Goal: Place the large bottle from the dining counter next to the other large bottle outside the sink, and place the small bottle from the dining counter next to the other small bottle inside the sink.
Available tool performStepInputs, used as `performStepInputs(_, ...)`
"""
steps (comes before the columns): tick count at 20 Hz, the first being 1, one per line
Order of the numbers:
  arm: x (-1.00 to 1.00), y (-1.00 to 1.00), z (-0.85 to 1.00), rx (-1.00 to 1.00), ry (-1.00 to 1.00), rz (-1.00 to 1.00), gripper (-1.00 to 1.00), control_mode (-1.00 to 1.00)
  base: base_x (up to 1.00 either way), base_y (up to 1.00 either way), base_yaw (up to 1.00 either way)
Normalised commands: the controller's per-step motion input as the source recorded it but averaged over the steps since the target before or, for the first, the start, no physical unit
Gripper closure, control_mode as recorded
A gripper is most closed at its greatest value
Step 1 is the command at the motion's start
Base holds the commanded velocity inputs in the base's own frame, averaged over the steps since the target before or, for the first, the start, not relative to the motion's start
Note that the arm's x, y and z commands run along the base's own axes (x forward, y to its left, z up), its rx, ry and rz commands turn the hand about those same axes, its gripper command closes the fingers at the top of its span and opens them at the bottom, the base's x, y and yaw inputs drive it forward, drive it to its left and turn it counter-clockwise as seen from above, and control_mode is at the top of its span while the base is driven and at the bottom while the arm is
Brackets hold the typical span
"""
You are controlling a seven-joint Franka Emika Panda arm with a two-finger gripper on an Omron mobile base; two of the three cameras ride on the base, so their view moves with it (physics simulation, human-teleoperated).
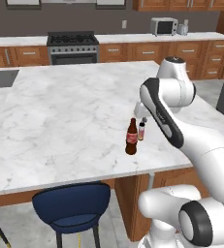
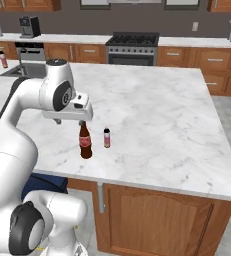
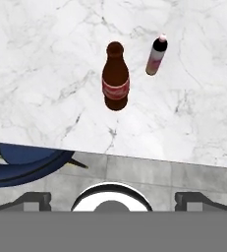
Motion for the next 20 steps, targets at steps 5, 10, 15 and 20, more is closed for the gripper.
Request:
performStepInputs(5,0.0,0.0,-0.28,-0.03,-0.02,0.0,-1.0,-1.0,0.0,0.0,0.0)
performStepInputs(10,0.0,0.0,-0.16,-0.03,-0.07,0.0,-1.0,-1.0,0.0,0.0,0.0)
performStepInputs(15,0.0,0.0,-0.03,0.0,-0.1,0.0,-1.0,-1.0,0.0,0.0,0.0)
performStepInputs(20,0.0,0.0,0.0,0.0,-0.16,0.0,-1.0,-1.0,0.0,0.0,0.0)
